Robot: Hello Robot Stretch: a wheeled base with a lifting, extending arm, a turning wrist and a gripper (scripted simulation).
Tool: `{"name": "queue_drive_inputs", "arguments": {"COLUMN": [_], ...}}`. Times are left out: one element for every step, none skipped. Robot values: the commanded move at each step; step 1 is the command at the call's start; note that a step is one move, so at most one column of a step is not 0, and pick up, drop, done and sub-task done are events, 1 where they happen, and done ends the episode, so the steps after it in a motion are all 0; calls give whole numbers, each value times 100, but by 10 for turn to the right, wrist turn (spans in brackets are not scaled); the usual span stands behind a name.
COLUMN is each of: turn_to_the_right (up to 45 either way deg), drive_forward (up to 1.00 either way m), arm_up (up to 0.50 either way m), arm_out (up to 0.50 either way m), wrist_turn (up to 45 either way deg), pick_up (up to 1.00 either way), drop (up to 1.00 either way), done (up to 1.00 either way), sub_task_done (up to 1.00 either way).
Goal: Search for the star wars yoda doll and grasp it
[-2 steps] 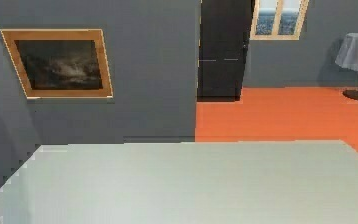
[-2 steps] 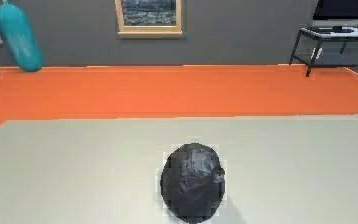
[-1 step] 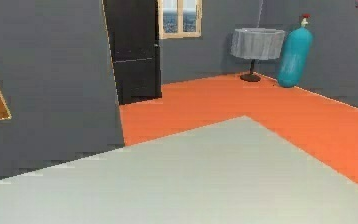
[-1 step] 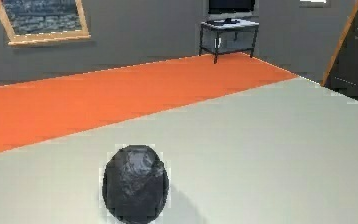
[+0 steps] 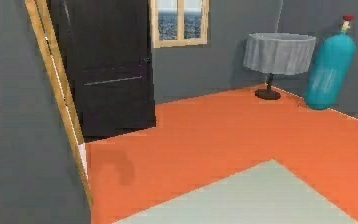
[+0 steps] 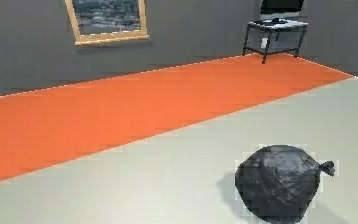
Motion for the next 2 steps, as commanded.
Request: {"name": "queue_drive_inputs", "arguments": {"turn_to_the_right": [0,30], "drive_forward": [100,0], "arm_up": [0,0], "arm_out": [0,0], "wrist_turn": [0,0], "pick_up": [0,0], "drop": [0,0], "done": [0,0], "sub_task_done": [0,0]}}
